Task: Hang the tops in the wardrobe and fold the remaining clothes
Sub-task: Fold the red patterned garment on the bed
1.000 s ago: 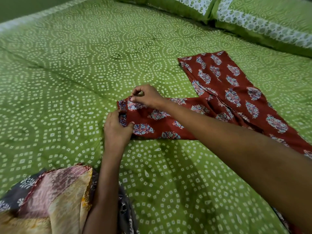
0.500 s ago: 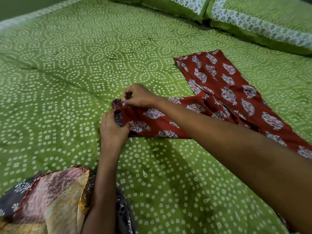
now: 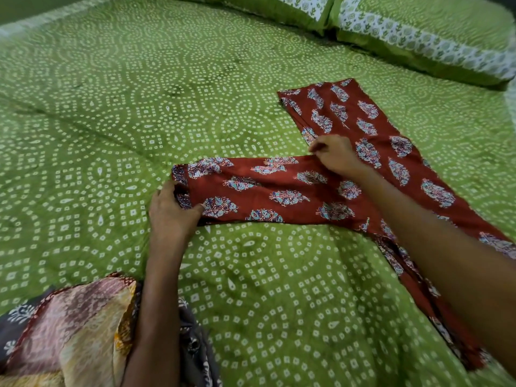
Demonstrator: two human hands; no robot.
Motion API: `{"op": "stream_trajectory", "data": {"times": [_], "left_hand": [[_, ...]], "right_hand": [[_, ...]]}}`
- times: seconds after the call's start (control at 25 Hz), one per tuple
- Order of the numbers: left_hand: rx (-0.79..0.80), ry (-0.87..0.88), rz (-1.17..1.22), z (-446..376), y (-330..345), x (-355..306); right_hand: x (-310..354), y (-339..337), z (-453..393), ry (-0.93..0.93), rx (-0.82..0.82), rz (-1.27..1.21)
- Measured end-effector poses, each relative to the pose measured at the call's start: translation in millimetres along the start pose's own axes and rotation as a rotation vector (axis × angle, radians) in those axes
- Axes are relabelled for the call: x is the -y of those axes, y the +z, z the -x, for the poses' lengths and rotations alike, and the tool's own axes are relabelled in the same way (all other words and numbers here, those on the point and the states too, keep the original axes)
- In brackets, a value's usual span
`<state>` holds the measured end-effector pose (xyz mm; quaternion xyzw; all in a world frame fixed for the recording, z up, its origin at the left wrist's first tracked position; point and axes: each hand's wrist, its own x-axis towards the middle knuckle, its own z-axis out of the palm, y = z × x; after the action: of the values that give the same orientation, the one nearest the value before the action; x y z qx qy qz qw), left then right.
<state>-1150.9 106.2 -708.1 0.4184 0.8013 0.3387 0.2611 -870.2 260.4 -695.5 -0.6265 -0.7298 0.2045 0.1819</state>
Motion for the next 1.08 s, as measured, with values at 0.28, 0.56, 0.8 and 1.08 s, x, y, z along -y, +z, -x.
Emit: {"op": "stream_trajectory", "data": {"times": [0.28, 0.56, 0.8, 1.08], "left_hand": [[-0.082, 0.011, -0.045, 11, 3, -4], [-0.065, -0.017, 0.086, 12, 4, -9], [0.134, -0.001, 0.181, -3, -1, 2], [0.145, 0.059, 0.203, -3, 2, 6]], "right_hand": [[-50, -50, 5, -0.021, 0.261, 0.303], [-32, -14, 3, -0.061, -0.043, 0.174], [-10, 2, -5, -0.091, -0.143, 0.188], [42, 32, 0, -0.209, 0.445, -0.077]]}}
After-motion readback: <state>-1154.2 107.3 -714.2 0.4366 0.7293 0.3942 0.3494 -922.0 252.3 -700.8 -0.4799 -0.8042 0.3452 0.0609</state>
